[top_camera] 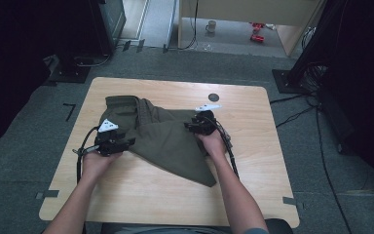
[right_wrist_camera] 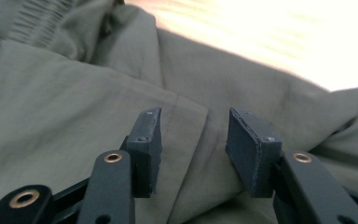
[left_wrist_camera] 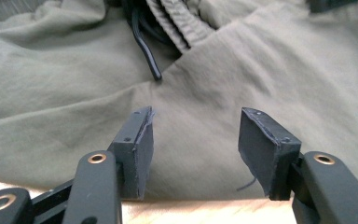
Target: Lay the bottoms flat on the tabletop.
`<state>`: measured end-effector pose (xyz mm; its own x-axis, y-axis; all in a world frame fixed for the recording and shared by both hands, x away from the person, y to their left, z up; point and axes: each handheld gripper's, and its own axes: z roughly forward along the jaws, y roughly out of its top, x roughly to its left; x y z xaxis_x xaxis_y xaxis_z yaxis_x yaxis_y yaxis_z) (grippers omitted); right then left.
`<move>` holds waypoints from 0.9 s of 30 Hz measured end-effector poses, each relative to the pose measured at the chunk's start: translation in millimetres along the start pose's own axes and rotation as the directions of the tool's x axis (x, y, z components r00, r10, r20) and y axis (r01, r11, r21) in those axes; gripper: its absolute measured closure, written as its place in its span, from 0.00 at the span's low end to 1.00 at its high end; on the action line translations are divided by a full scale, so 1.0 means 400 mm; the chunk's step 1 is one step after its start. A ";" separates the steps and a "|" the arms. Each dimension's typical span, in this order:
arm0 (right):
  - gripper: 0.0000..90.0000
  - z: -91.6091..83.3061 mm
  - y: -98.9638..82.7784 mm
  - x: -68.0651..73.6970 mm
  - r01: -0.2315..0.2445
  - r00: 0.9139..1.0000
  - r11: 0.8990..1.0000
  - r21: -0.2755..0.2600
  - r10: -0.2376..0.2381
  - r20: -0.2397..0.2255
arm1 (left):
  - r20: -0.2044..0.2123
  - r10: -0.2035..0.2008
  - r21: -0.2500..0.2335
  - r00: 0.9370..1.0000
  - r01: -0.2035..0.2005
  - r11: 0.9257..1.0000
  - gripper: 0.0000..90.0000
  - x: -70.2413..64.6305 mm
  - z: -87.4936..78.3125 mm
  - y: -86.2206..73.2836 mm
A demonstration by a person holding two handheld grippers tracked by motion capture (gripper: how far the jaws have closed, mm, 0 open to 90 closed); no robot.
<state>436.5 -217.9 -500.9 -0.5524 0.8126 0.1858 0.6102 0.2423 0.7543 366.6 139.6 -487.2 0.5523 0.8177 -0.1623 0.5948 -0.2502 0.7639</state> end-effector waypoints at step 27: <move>0.99 -0.079 0.008 0.108 0.043 0.995 0.999 -0.031 -0.046 -0.090 | 0.000 -0.121 -0.060 0.993 0.121 0.991 0.53 0.057 -0.025 -0.005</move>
<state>396.5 -198.9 -470.5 -0.6285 0.7498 0.2070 0.5681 0.2607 0.7806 372.4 163.8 -486.2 0.4765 0.8417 -0.2539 0.6210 -0.1178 0.7749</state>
